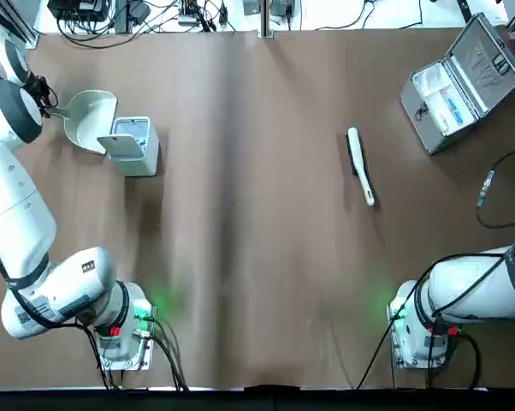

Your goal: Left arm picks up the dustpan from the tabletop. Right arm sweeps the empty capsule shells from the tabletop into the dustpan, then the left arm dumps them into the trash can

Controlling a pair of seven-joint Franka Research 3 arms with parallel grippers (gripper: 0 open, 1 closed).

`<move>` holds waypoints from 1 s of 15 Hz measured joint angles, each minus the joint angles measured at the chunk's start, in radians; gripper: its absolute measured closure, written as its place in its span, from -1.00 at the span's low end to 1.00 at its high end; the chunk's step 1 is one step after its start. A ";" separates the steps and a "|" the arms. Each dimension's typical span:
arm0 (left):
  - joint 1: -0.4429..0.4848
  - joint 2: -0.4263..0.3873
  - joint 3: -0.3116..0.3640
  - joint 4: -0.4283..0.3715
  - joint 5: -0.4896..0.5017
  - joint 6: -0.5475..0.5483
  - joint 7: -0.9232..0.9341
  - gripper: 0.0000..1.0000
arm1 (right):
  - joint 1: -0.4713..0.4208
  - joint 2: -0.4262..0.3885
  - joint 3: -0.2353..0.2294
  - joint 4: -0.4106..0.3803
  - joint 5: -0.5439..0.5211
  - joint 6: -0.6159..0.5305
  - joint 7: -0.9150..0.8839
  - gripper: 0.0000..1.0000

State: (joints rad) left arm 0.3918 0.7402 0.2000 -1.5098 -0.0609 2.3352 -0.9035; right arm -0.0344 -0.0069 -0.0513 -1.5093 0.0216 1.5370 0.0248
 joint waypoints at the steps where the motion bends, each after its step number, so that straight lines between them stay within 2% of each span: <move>1: 0.000 -0.004 0.000 -0.007 0.000 0.000 0.000 0.33 | 0.000 0.000 0.000 0.000 0.000 0.000 0.000 -0.96; 6: -0.001 -0.024 0.000 -0.038 0.000 0.006 0.000 0.30 | 0.000 0.000 0.000 0.000 0.000 0.000 0.000 -0.96; 8: -0.001 -0.031 0.000 -0.042 0.000 0.022 0.000 -0.01 | 0.000 0.000 0.000 0.000 0.000 0.000 0.000 -0.96; 10: -0.002 -0.036 0.000 -0.042 -0.001 0.030 -0.001 -0.08 | 0.000 0.000 0.000 0.000 0.000 0.000 0.000 -0.96; 11: -0.003 -0.041 0.000 -0.042 -0.001 0.035 -0.001 -0.21 | 0.000 0.000 0.000 0.000 0.000 0.000 0.000 -0.96; 15: -0.013 -0.113 -0.003 -0.039 -0.001 0.035 0.003 -0.91 | 0.000 0.000 0.000 0.000 0.000 0.000 0.000 -0.96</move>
State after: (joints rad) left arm 0.3792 0.6274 0.1969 -1.5483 -0.0614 2.3705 -0.9008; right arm -0.0344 -0.0069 -0.0511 -1.5093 0.0218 1.5370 0.0248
